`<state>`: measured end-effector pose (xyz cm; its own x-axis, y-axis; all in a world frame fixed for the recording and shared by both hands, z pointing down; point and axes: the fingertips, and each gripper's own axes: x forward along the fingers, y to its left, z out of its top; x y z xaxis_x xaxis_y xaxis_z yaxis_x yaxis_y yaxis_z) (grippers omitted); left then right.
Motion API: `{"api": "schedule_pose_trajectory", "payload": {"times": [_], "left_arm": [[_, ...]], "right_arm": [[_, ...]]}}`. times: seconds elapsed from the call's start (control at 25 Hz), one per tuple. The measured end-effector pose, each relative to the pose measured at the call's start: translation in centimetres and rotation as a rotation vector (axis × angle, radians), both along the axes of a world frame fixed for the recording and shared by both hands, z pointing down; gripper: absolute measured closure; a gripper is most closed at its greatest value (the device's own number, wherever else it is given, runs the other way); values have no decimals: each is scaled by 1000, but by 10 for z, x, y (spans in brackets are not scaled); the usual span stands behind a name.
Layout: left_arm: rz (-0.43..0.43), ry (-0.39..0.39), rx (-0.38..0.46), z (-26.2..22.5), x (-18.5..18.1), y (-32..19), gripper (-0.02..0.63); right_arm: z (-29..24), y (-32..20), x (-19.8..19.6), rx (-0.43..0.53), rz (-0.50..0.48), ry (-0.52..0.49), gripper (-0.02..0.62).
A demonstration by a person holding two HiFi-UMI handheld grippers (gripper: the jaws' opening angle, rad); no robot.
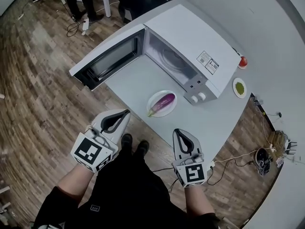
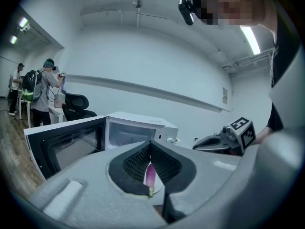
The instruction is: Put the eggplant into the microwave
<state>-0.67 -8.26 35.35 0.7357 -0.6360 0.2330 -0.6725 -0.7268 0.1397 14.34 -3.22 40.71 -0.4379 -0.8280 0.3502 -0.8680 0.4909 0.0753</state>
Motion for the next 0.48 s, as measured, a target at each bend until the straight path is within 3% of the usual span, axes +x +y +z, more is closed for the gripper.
{"api": "schedule_pose_trajectory", "payload": {"times": [0.48], "left_arm": [[95,-71,-56,67,26,-14,598]], "right_arm": [[69,-24,5,-26,-58,249,580]]}}
